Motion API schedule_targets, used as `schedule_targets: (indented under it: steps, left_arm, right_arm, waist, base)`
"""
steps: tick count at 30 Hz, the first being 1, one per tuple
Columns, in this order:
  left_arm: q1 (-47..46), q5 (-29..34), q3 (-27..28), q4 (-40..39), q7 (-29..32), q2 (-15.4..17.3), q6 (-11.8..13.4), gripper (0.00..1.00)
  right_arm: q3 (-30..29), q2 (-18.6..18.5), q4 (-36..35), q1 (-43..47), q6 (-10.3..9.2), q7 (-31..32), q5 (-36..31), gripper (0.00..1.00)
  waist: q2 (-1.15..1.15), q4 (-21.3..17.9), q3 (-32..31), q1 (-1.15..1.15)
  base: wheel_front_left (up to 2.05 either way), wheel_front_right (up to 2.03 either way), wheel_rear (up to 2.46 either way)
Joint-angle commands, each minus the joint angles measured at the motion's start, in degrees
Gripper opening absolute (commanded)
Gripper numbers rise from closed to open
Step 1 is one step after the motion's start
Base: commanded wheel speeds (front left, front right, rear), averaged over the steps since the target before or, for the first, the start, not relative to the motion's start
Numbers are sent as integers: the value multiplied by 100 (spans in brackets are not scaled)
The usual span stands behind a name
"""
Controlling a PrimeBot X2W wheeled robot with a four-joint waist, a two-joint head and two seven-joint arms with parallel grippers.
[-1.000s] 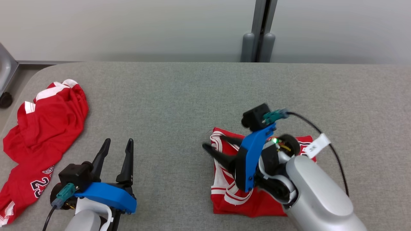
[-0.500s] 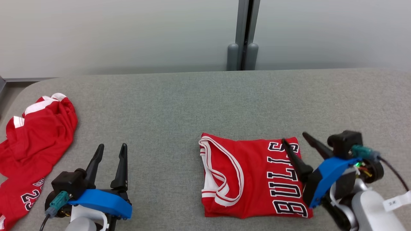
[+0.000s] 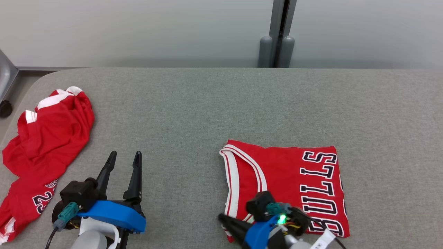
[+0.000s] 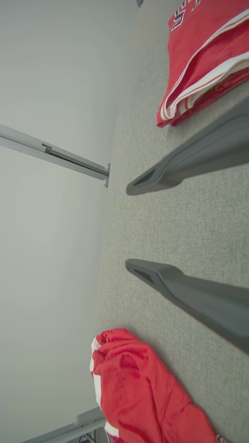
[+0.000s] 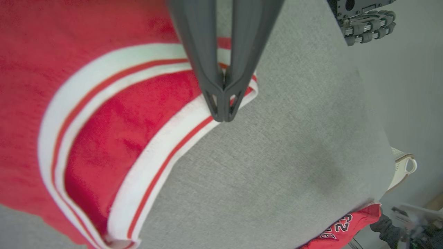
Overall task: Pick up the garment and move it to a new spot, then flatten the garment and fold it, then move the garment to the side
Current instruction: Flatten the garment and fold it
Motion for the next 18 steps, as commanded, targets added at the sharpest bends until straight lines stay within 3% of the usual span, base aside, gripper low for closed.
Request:
schedule_targets:
  steps: [1,6,12,13,14,15,18]
  left_arm:
    - [-99,19,-5,18,-14,-27,-18,100]
    - [-48,27,57,45,-14,-25,-38,100]
    - [126,23,252,14,-14,-19,-2,100]
    - [175,32,284,-5,-14,-29,9,100]
    - [216,40,323,-22,-13,-33,17,100]
    - [253,46,344,-39,-14,-41,26,100]
    - [363,61,414,-77,-14,-60,36,100]
  right_arm:
    - [259,-3,-19,-129,1,-66,328,0]
    - [763,-9,-23,-538,1,-379,1116,0]
    - [77,-43,-206,-727,1,-1054,1189,0]
    - [-134,-91,-252,-670,1,-1143,1143,45]
    - [-369,-179,-316,-616,1,-1241,1034,62]
    - [-586,-239,-386,-519,1,-1306,935,100]
    - [-1276,-419,-668,-223,1,-1386,619,100]
  waist:
    - [0,35,16,0]
    - [0,17,-15,0]
    - [0,-194,-200,0]
    - [0,-231,-236,0]
    - [0,-270,-273,0]
    - [0,-305,-310,0]
    - [0,-405,-391,0]
  base:
    - [0,0,0]
    - [0,0,0]
    - [0,0,0]
    - [0,0,0]
    - [0,0,0]
    - [0,0,0]
    - [0,0,0]
